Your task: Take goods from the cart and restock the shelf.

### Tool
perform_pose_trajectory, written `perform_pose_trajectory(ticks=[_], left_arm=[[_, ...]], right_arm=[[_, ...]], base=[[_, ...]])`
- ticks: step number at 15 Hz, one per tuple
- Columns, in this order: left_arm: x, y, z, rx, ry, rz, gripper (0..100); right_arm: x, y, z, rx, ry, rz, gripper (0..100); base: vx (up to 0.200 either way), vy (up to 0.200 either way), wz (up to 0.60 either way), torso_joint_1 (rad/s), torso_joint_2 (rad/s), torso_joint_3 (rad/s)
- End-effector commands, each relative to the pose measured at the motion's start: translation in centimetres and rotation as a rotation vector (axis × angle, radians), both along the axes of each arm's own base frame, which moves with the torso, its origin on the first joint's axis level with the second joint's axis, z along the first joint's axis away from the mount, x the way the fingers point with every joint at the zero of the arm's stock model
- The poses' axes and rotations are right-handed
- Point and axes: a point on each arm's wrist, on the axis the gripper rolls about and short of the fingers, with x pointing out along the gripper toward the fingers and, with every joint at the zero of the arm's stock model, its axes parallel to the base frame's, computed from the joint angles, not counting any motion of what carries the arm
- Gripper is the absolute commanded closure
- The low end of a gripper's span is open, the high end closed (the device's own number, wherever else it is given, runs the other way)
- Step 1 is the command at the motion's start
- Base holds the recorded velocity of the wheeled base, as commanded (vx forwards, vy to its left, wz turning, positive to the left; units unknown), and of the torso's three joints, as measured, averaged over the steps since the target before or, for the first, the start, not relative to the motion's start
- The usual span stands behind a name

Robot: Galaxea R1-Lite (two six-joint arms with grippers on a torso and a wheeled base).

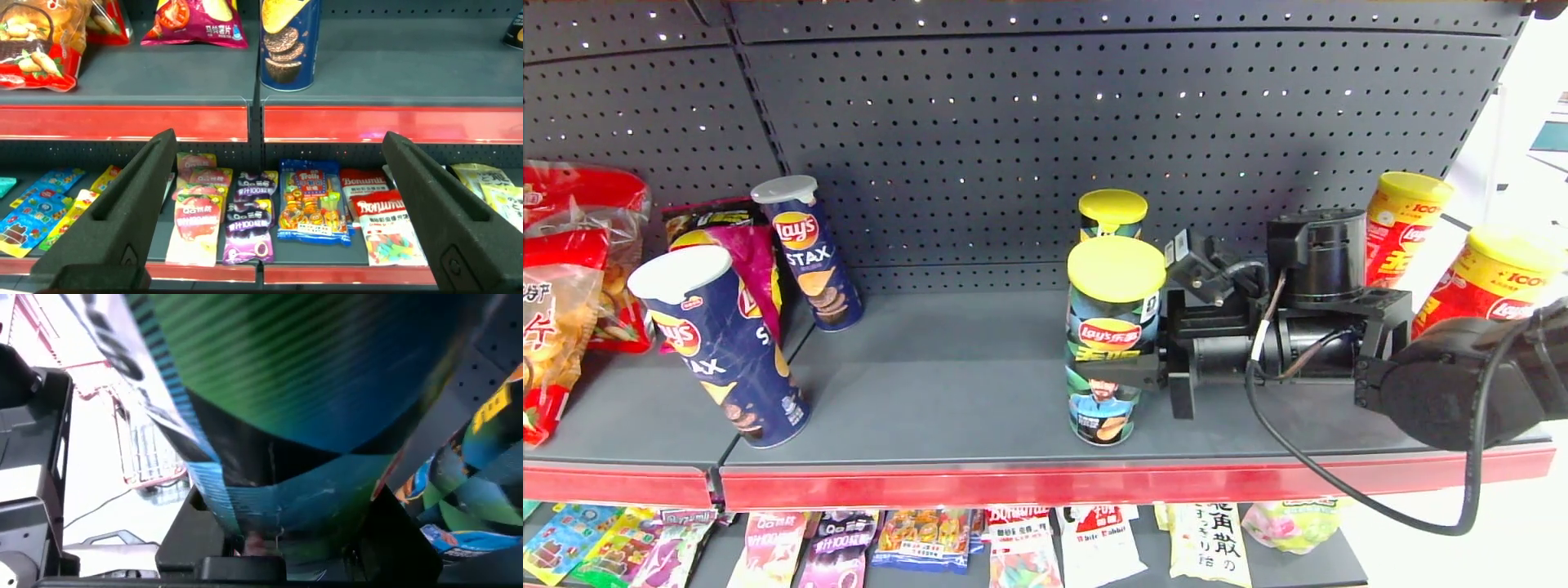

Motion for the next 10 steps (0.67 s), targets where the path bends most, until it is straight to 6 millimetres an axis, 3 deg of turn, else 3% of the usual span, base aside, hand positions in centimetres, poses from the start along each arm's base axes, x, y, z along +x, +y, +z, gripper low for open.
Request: perform_pose_trajectory(ticks=[1,10], left_arm=[[0.0,0.0,0.0,0.0,0.0,0.001,0],[0.0,0.0,0.0,0.0,0.0,0.001,0]], right_arm=[[0.19,0.16,-0.56,-0.007,0.014,0.002,100],[-0.1,0.48,-1.3,-0.018,0.037,0.014,100]], base=[[0.0,0.0,0.0,0.0,0.0,0.0],[0.0,0.0,0.0,0.0,0.0,0.0]])
